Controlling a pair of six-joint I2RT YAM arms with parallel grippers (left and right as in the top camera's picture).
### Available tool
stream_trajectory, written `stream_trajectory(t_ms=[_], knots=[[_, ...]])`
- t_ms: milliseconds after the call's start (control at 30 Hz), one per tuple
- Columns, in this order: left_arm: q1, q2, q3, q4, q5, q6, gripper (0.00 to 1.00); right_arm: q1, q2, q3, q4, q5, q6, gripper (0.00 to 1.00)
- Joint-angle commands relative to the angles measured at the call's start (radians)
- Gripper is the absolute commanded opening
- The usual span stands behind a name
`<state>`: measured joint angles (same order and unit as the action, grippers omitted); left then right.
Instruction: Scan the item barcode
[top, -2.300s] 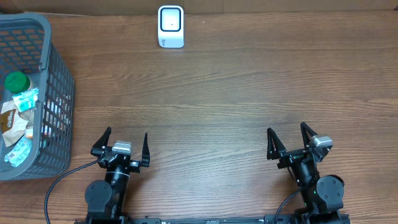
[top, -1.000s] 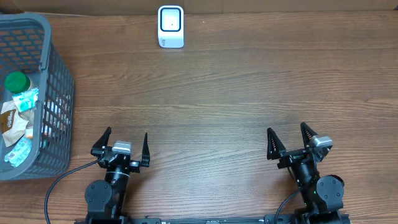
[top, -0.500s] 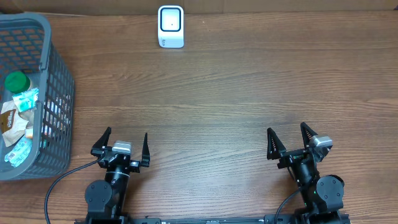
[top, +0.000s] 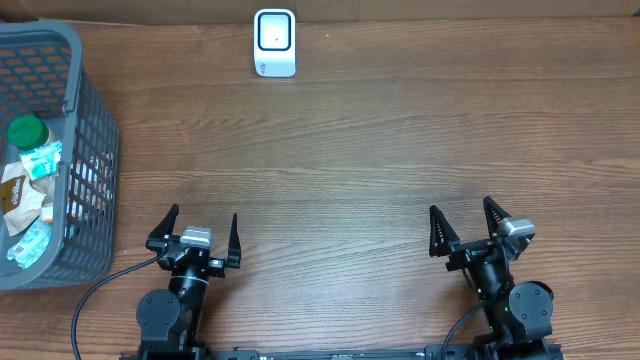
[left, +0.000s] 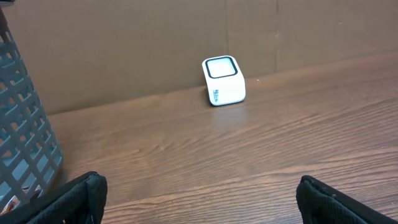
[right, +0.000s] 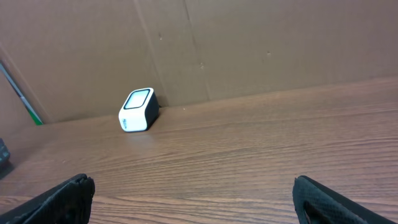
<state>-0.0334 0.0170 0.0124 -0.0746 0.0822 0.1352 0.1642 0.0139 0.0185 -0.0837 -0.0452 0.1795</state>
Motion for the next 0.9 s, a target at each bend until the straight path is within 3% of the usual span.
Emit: stream_trajectory(t_ms=[0, 867], knots=[[-0.006, -0.013, -0.008, 0.002, -0.008, 0.021, 0.99, -0.003, -0.011, -0.01, 0.004, -0.002, -0.002, 1.0], [-0.006, -0.013, -0.006, 0.018, -0.034, -0.013, 1.0, -0.003, -0.011, -0.01, 0.004, -0.002, -0.002, 1.0]])
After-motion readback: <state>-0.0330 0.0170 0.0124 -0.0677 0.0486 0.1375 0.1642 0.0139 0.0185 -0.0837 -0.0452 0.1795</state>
